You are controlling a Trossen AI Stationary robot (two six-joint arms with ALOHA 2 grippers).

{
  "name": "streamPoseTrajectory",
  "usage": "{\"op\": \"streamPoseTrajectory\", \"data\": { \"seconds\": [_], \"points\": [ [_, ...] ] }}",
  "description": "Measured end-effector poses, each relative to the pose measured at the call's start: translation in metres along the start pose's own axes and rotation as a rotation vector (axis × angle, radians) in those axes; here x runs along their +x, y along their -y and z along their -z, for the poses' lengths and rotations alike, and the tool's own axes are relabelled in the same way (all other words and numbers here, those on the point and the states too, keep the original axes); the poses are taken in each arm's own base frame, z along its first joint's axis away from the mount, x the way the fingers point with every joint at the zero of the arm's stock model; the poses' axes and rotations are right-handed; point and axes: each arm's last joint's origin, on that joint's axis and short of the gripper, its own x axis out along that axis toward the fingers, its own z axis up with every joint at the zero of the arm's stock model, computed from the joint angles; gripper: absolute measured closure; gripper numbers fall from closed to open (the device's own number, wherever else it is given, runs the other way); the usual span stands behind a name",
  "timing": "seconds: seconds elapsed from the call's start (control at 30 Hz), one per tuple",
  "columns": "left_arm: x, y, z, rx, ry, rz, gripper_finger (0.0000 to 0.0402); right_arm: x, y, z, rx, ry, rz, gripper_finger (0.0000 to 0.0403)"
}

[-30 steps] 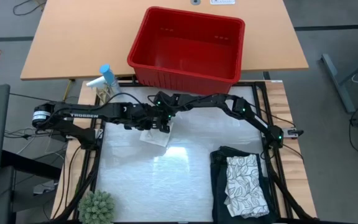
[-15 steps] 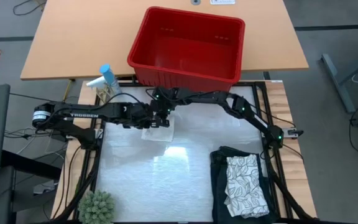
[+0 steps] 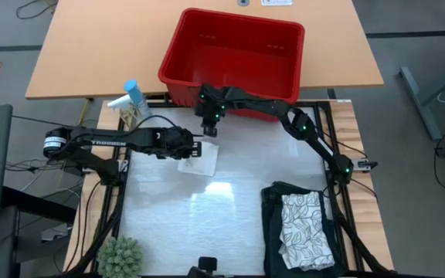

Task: Fold Laundry from Bin
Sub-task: Fold the white boxer from the red laundry bin

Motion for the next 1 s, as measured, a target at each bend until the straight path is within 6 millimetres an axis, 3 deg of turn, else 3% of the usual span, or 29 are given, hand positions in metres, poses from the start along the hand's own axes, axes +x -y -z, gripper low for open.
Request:
{"op": "streamPoseTrajectory", "data": {
  "seconds": [0.3,0.57,0.73,1.0],
  "points": [
    [0.038,0.01,0.007,0.021,-0.036,0.005,0.0401,-0.003,0.0,0.011,-0.019,-0.109,-0.012,0.0388],
    [0.052,0.016,0.01,0.096,-0.048,0.045,0.0394,-0.009,0.009,0.015,-0.003,-0.124,-0.013,0.0388],
    [0.049,0.021,0.006,0.116,0.0,0.09,0.0351,-0.009,0.009,0.016,-0.016,-0.139,-0.016,0.0388],
    [0.048,0.028,0.004,0.135,0.026,0.159,0.0241,-0.011,0.013,0.017,-0.016,-0.135,-0.008,0.0388]
  ]
}}
